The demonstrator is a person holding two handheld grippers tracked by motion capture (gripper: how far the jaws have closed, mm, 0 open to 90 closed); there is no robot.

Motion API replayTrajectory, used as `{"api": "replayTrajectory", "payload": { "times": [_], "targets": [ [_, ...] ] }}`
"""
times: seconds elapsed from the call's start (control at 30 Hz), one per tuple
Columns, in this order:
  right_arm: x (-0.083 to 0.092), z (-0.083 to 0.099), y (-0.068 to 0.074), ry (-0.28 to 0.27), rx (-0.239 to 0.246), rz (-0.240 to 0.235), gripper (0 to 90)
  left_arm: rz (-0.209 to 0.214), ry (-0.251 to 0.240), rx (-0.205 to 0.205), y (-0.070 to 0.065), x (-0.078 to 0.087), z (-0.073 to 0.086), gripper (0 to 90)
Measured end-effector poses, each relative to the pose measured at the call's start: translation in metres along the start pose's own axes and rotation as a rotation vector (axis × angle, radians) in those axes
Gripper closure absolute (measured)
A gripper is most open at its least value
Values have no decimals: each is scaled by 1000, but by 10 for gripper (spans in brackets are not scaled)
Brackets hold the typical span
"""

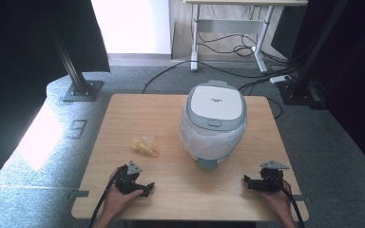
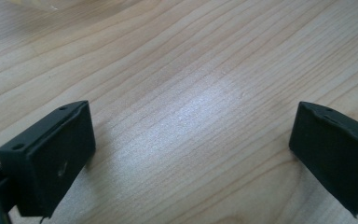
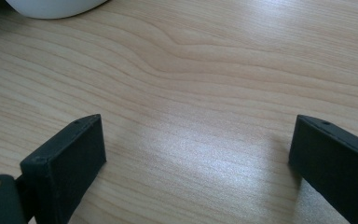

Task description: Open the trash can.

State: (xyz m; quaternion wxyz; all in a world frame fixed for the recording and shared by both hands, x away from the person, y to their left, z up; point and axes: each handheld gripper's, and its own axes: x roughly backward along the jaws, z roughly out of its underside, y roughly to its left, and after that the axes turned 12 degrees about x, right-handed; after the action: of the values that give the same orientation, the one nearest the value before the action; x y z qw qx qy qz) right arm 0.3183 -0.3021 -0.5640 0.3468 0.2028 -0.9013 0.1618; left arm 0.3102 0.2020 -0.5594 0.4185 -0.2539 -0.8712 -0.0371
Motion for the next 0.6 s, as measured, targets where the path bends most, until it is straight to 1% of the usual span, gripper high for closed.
{"api": "replayTrajectory", "payload": {
  "times": [0.17, 0.27, 0.3, 0.33, 0.43, 0.6],
  "targets": [
    [0, 0, 0, -1, -2, 6, 38, -7, -2, 10, 3, -1, -2, 0],
    [0, 0, 1, -4, 5, 12, 47, -12, -2, 12, 4, -2, -3, 0],
    [0, -1, 1, -7, 10, 14, 56, -14, -3, 15, 4, -2, -3, 0],
    [1, -1, 2, -12, 10, 9, 85, -15, -4, 17, 4, -2, -3, 0],
    [1, -1, 2, -14, 0, 7, 98, -25, -5, 29, 5, -2, -4, 0],
    [3, 0, 2, -21, -11, 14, 152, -31, -6, 35, 6, -3, -5, 0]
  ]
}}
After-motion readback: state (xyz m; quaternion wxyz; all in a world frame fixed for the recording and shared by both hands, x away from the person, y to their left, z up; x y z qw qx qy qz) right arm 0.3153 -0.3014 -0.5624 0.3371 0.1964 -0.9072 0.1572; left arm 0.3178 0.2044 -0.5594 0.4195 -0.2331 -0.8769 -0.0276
